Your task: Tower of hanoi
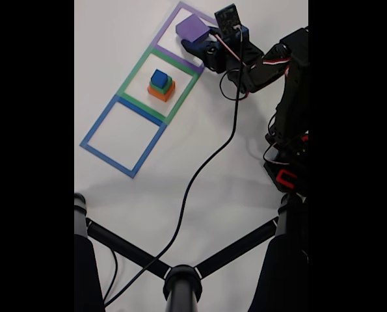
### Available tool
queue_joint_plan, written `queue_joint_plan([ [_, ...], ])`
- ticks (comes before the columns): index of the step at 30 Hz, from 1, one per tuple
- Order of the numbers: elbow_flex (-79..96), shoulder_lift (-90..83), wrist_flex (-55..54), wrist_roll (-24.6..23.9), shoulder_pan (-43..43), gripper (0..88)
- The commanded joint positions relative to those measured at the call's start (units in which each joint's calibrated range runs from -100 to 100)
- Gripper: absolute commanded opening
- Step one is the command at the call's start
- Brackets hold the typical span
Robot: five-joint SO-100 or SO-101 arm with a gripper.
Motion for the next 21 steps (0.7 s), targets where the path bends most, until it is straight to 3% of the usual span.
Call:
queue_joint_plan([
  [1, -0.24, -15.88, 13.6, 0.99, -1.8, 13.8],
  [11, -14.05, -43.45, 60.38, 0.99, -4.24, 13.4],
  [21, -48.4, -52.82, 108.46, 0.99, -10.34, 12.8],
])
